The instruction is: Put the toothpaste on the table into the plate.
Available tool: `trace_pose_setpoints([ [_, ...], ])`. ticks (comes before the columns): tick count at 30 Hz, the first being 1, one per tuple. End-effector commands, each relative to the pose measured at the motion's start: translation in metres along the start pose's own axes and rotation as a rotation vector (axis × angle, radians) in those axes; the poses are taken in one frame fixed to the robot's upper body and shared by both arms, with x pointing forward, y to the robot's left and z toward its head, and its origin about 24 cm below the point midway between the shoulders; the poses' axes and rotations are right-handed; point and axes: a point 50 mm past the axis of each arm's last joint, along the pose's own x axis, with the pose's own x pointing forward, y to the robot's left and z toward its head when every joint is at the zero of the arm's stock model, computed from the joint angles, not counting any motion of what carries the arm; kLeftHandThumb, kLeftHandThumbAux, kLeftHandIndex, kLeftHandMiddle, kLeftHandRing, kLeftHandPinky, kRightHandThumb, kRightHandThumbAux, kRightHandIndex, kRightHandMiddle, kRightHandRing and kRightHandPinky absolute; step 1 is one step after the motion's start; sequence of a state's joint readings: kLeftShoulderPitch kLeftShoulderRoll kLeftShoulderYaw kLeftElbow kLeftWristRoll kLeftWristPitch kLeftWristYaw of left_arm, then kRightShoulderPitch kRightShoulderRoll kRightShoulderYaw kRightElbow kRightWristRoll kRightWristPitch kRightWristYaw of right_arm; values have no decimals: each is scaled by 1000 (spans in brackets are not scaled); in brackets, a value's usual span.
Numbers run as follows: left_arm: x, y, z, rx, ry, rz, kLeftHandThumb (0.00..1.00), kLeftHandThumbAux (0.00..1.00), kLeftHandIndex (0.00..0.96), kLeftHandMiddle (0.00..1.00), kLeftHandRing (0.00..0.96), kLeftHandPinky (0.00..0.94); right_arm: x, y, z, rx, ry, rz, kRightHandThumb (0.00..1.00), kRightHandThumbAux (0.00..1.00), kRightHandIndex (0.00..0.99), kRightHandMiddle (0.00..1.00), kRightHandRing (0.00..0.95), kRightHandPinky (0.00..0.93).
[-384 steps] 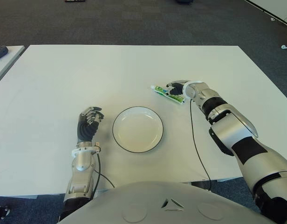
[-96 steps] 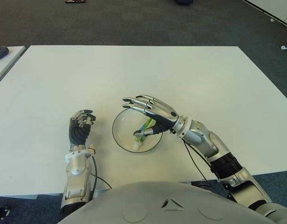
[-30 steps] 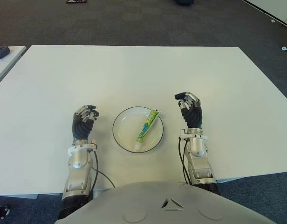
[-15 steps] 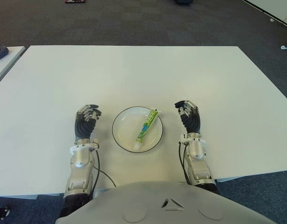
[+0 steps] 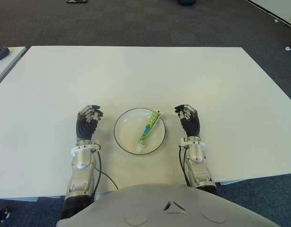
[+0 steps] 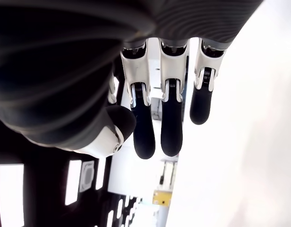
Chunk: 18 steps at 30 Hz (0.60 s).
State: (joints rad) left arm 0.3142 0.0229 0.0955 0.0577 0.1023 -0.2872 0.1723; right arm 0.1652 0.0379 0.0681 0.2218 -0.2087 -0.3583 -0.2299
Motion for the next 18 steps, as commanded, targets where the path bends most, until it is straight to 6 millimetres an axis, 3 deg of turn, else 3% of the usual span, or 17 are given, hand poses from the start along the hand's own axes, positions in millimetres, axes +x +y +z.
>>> trace_pose_setpoints([
  [1,1,-5,-1,-4,19,-15,702,718,429,552,530,503,2,4,-1,16,-4,9,701,733,425,441,434,440],
  [18,0,-6,-2,21,14,-26,703,719,430,556,545,520,4,3,-3,39,-12,-1,704,732,426,446,444,453],
])
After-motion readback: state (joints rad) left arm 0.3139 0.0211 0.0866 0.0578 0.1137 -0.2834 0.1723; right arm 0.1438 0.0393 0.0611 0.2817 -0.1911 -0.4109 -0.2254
